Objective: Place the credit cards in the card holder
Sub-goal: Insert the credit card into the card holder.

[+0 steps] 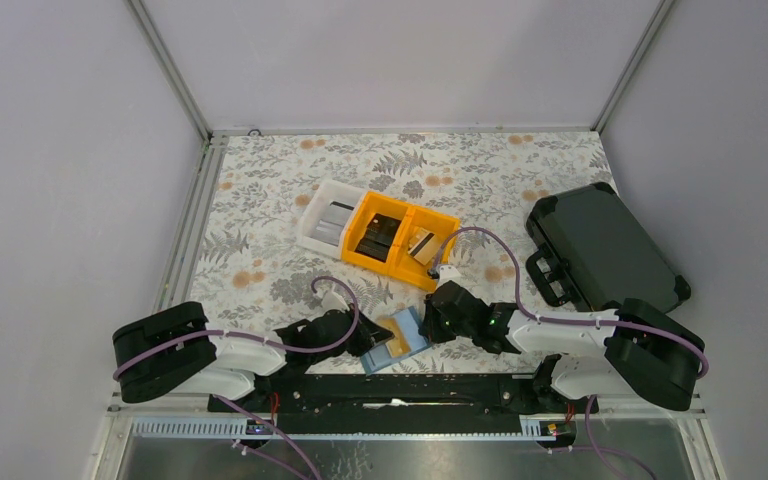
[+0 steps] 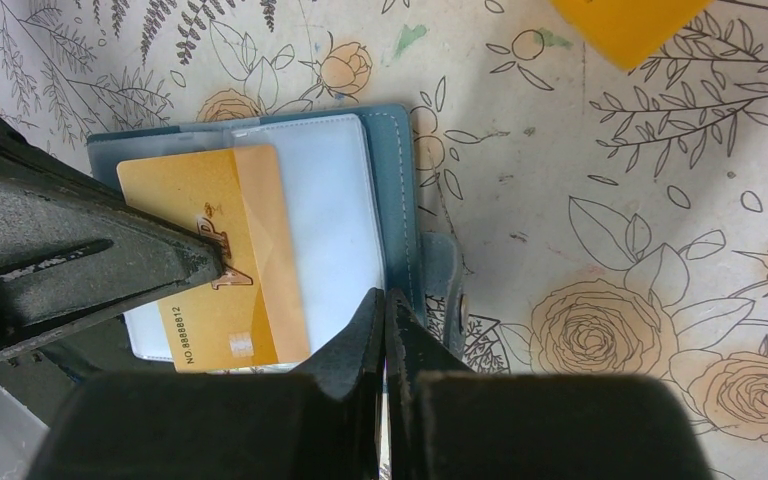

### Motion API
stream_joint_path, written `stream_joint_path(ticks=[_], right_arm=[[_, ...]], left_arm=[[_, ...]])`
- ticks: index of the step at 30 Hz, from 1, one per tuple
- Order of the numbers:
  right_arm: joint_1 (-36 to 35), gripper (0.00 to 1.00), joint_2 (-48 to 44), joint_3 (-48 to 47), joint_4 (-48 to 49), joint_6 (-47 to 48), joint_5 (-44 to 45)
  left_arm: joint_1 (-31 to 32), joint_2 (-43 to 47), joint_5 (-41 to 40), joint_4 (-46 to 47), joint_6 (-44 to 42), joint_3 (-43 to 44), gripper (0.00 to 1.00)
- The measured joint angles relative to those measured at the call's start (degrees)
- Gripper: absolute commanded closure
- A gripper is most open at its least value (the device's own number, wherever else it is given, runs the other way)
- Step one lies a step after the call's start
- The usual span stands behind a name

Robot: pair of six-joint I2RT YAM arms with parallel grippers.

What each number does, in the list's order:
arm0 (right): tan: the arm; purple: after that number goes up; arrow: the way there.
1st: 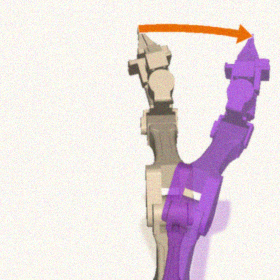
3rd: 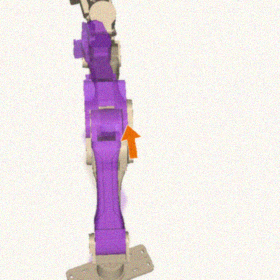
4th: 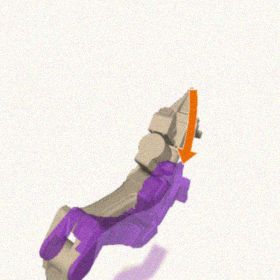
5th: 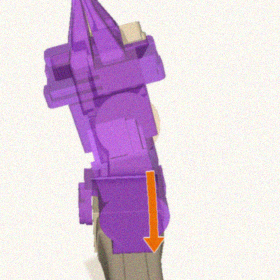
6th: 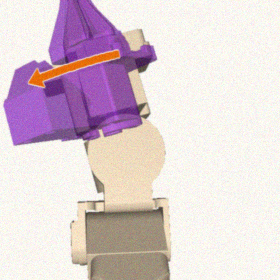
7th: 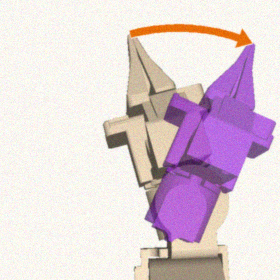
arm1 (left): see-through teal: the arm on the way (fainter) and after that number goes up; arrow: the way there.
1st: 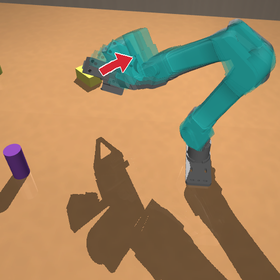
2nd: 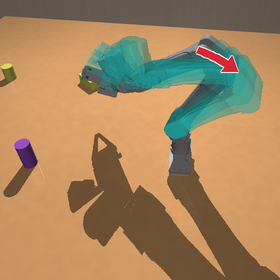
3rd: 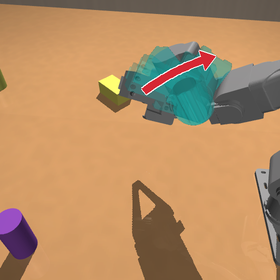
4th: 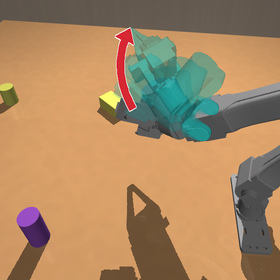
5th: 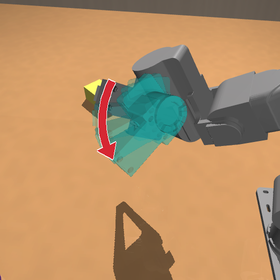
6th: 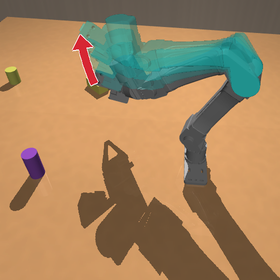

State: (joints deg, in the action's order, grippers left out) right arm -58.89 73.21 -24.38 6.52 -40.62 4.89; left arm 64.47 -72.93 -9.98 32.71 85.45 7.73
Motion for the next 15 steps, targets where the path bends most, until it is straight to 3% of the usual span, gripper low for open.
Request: stream_joint_path(ticks=[11,15], right_arm=[[0.00,1.00,-0.11,0.00,-0.22,0.02,0.02],[0.00,1.00,-0.31,0.00,-0.48,0.07,0.09]], left_arm=[[-0.02,-1.68,1.07,2.08,1.07,-0.31,1.00],[-0.37,-5.46,2.47,6.40,1.88,-0.35,0.93]])
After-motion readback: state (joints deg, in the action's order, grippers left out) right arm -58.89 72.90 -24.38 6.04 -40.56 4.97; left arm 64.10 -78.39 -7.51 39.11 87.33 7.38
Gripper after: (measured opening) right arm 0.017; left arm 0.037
